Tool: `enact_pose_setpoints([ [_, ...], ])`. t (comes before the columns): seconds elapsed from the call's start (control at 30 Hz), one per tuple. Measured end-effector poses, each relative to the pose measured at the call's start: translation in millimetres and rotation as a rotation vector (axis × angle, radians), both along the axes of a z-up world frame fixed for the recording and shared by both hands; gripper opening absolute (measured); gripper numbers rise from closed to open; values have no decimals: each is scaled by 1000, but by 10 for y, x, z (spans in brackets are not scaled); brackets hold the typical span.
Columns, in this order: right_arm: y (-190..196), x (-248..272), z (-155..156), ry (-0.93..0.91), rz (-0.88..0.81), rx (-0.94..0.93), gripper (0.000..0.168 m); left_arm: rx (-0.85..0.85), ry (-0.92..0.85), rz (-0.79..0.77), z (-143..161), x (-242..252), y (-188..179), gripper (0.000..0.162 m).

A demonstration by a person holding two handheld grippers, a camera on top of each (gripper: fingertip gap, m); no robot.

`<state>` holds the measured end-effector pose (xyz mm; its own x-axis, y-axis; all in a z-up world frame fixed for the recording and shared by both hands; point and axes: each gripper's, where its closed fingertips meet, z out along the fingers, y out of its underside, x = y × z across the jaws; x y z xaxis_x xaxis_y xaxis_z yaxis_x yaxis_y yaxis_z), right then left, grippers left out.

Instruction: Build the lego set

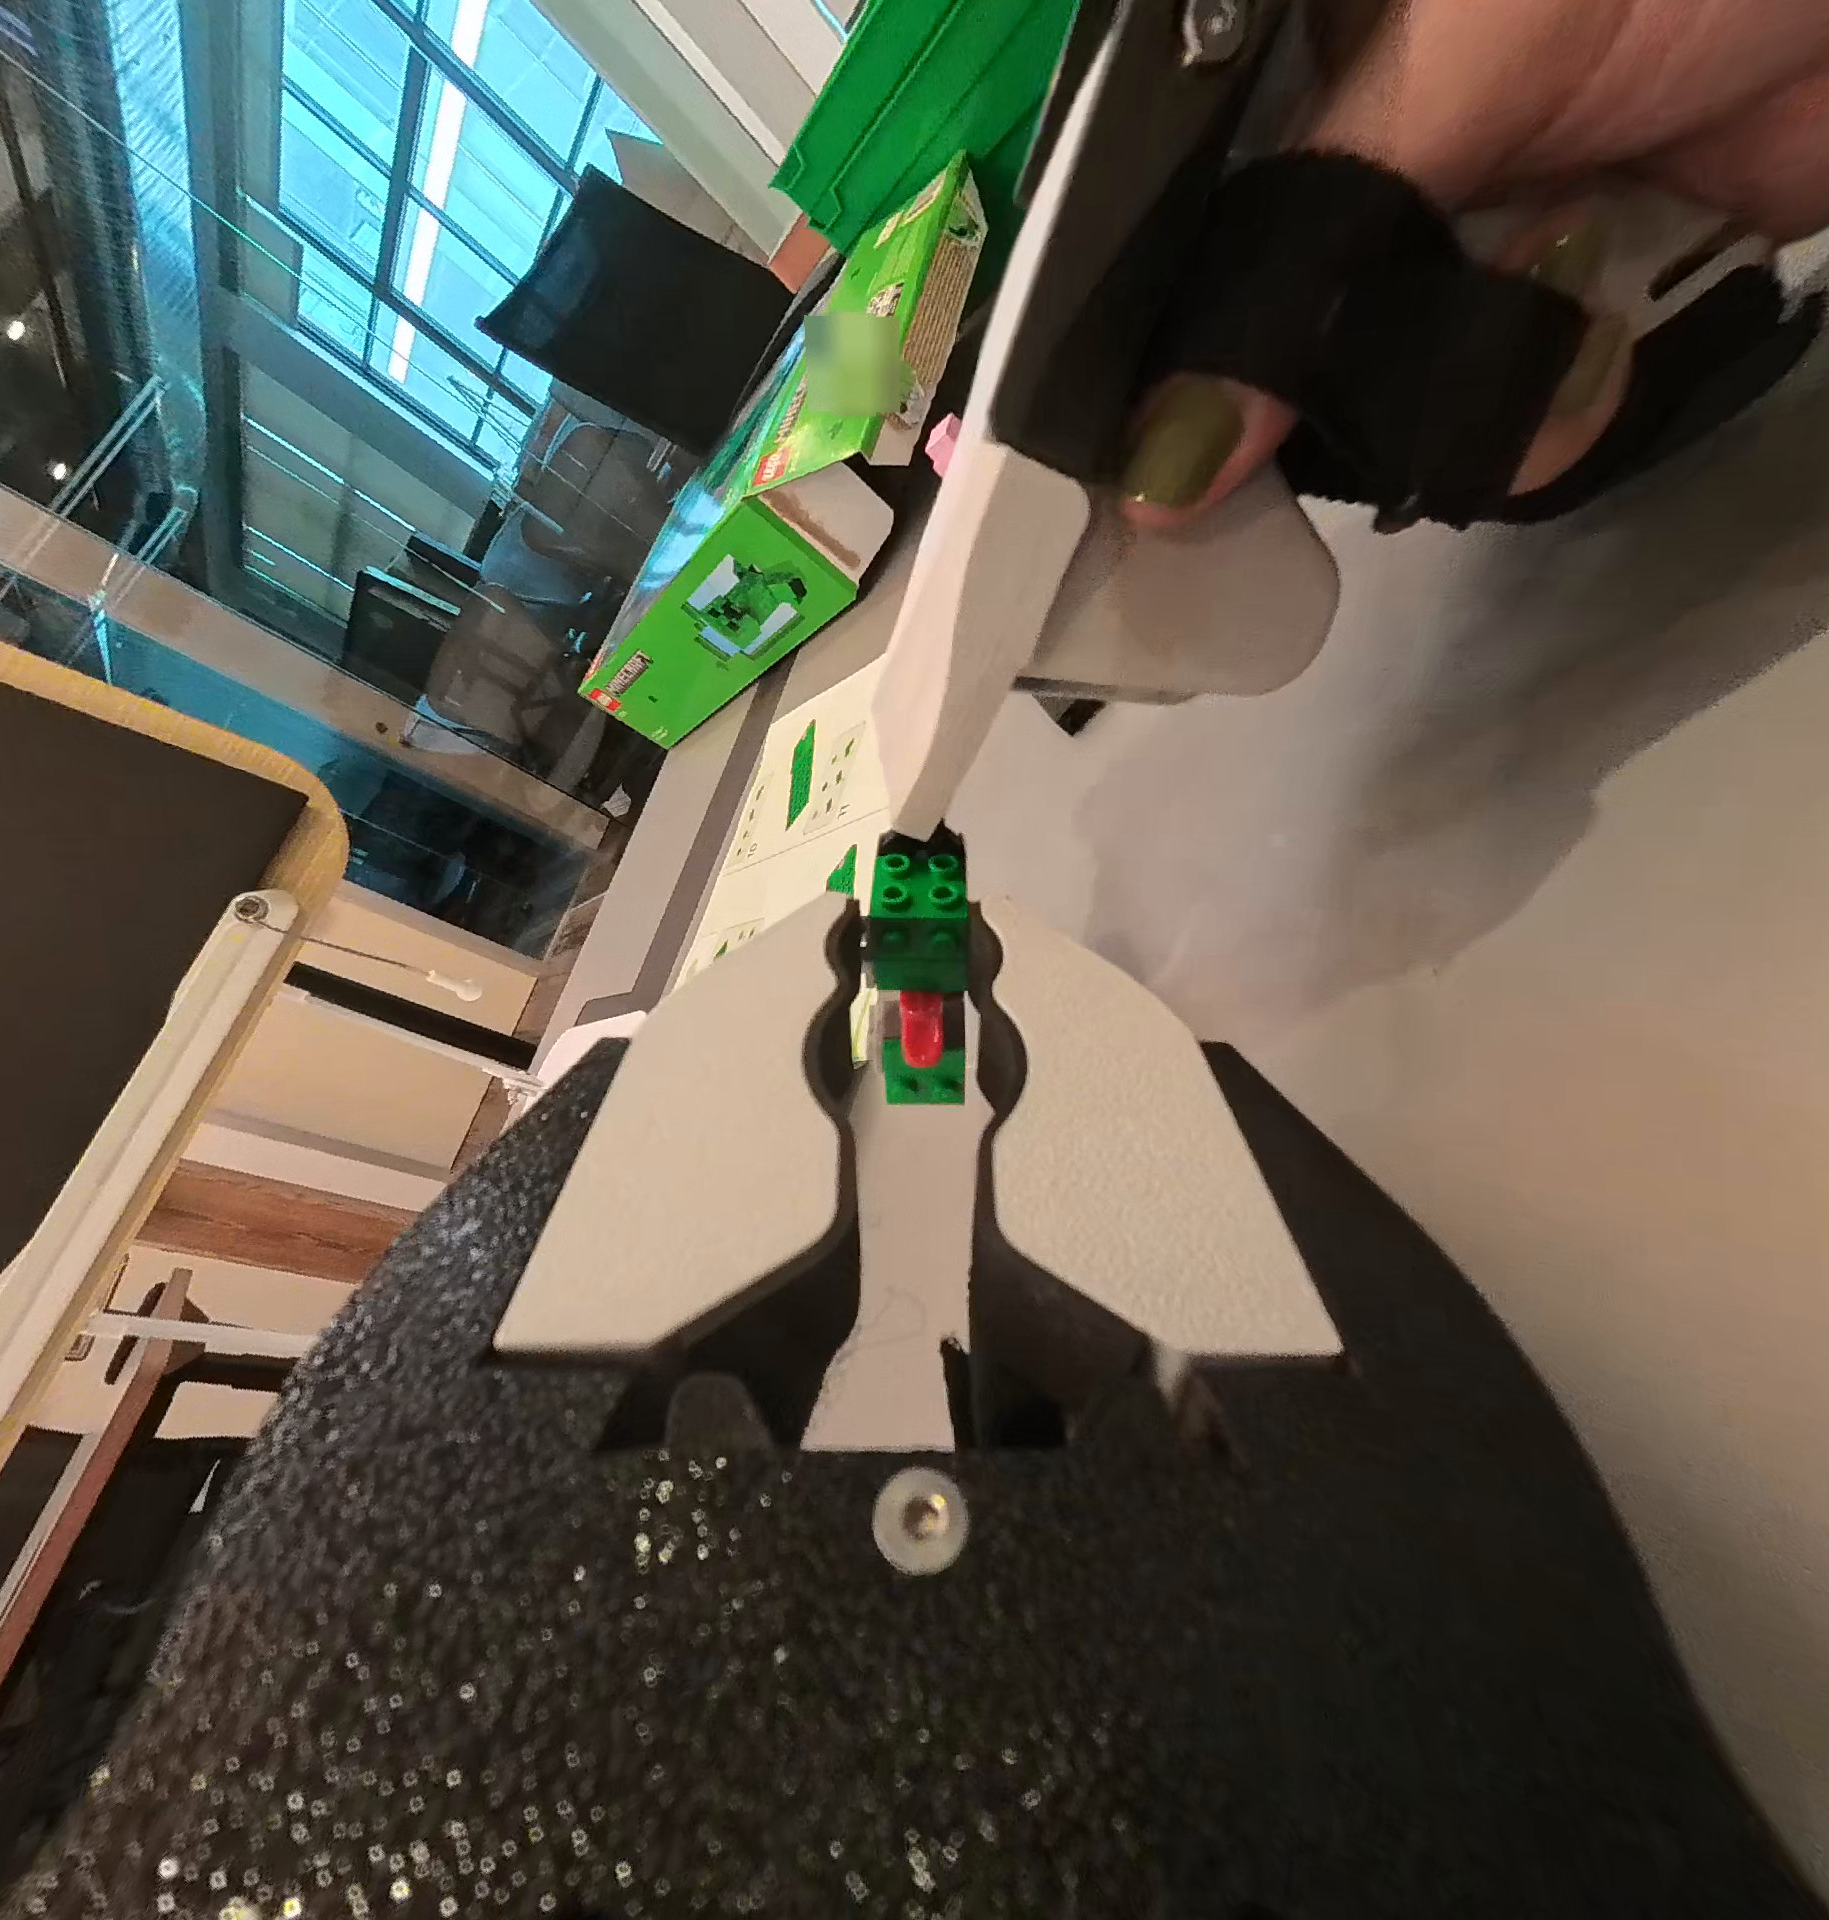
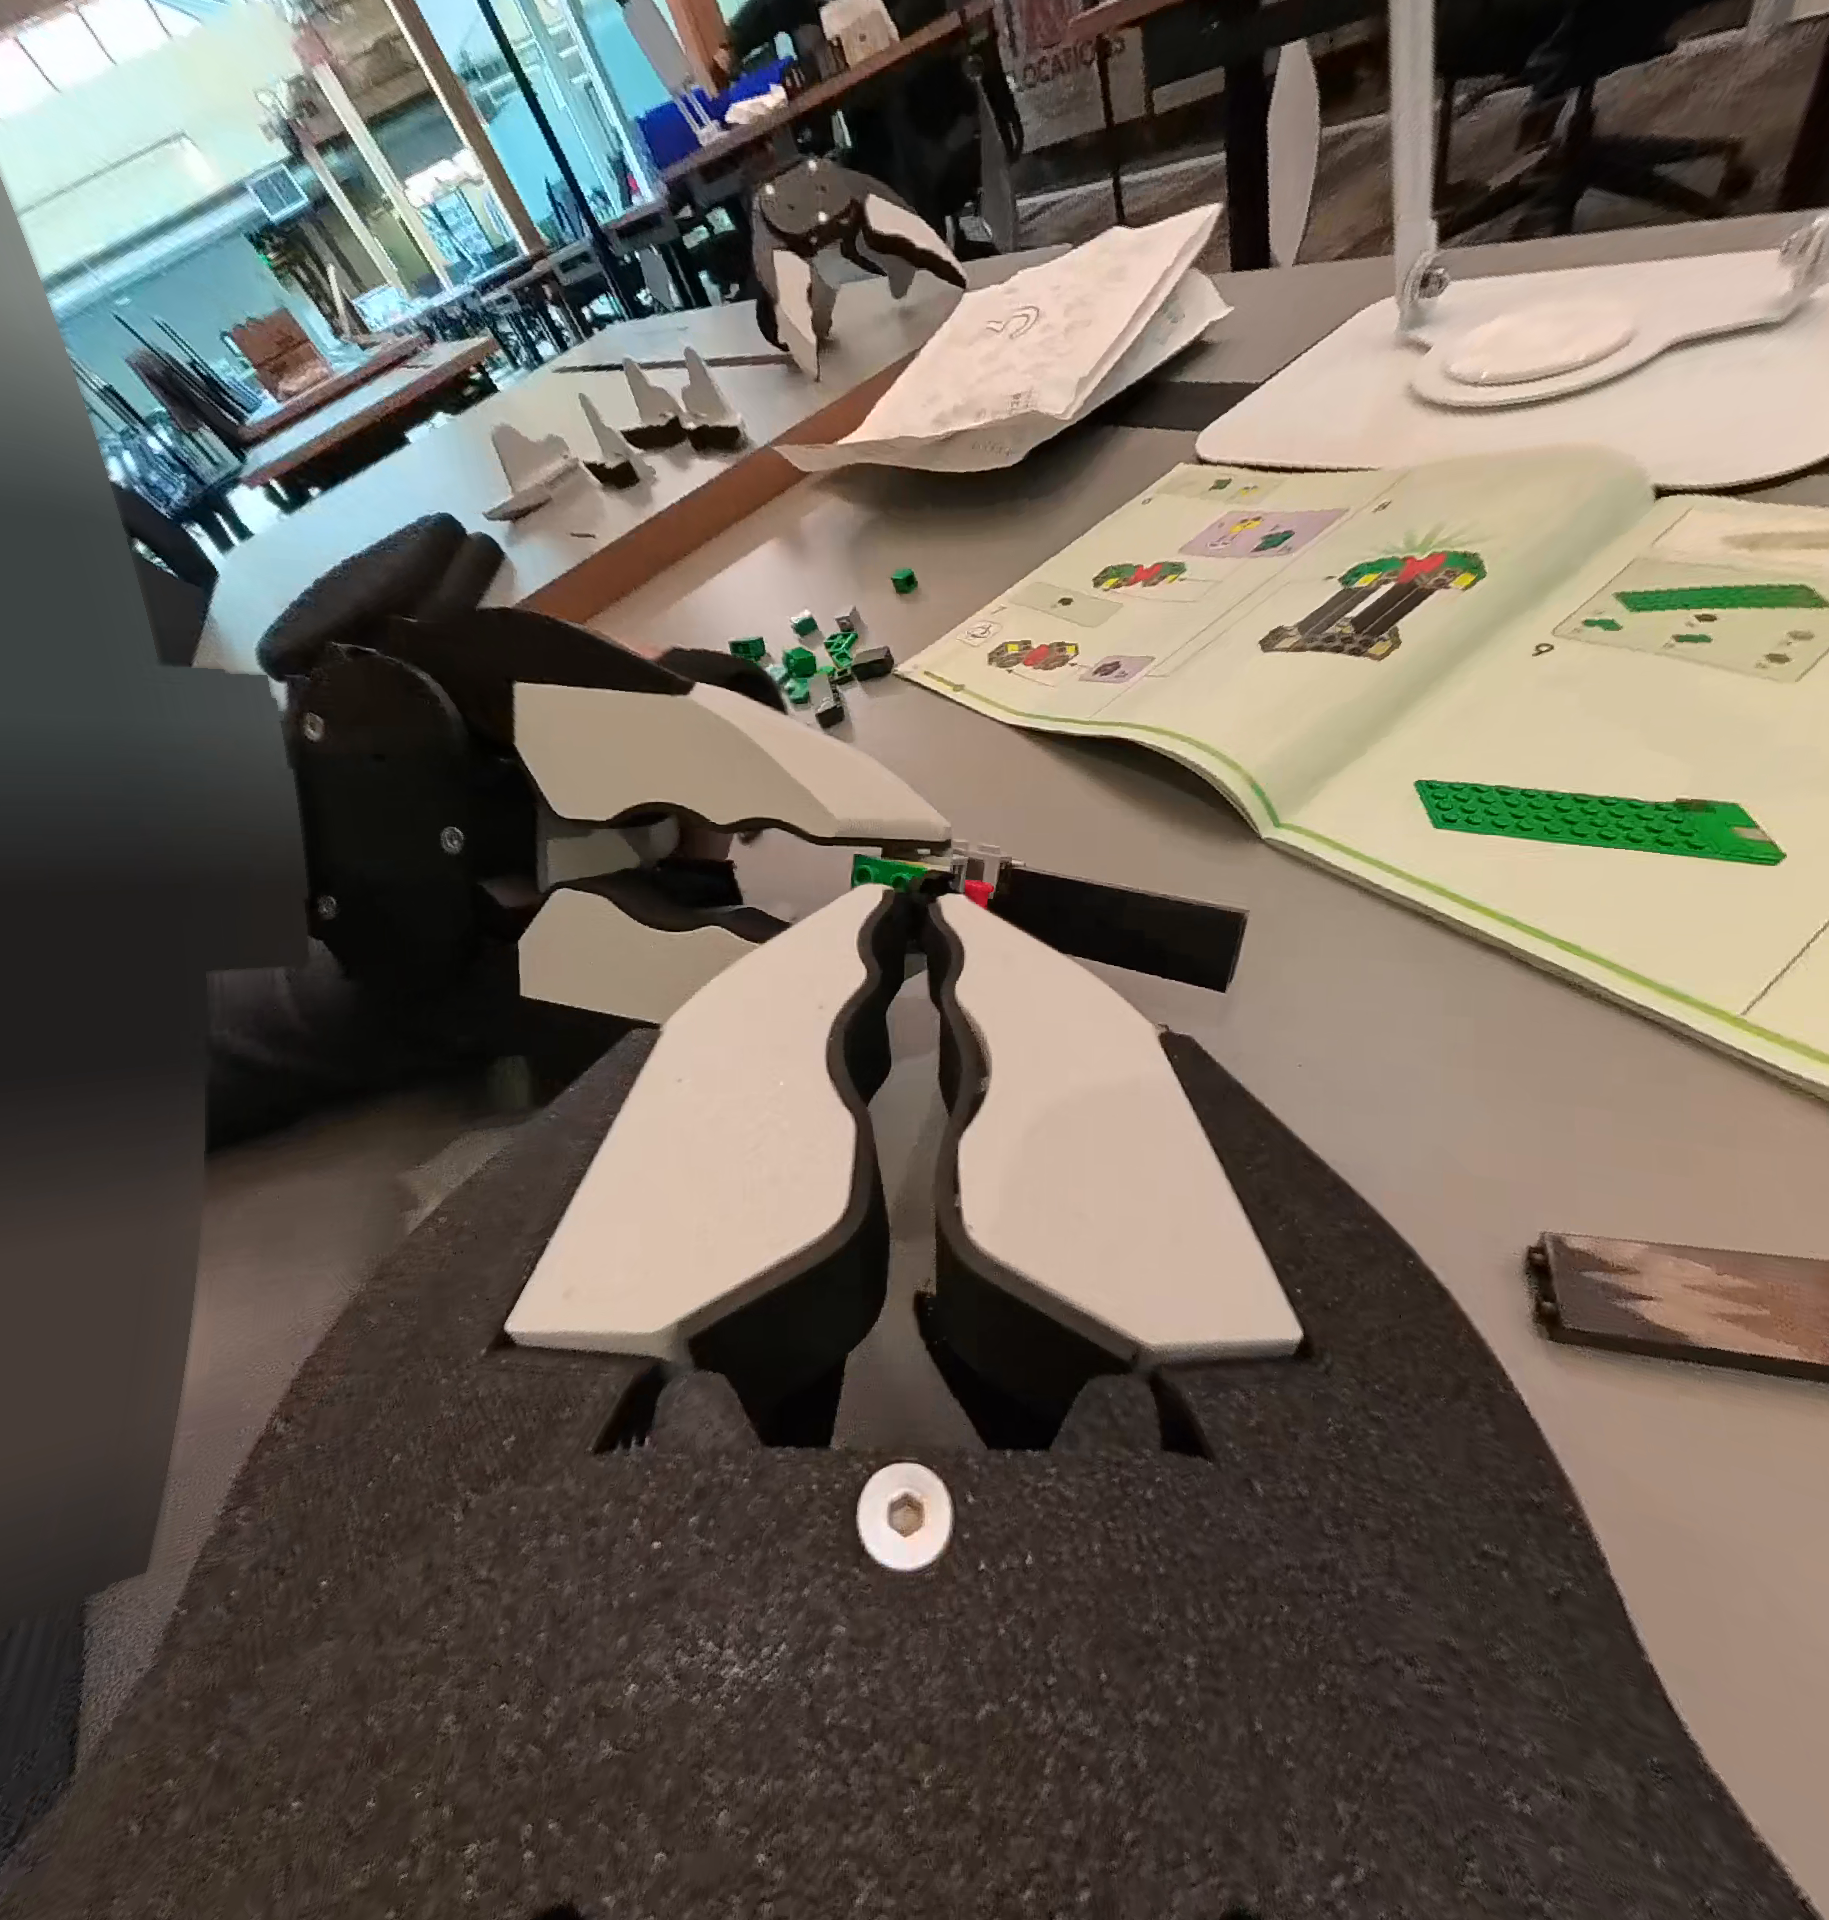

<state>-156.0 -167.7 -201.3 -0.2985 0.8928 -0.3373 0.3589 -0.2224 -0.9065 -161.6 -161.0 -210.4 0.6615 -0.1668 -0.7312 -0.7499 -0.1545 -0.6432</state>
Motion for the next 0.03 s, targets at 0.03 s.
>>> enact_pose_setpoints([
  [0.03, -6, 2, 3, 2, 3, -1, 4, 2, 0, 0, 4, 0, -1, 18],
])
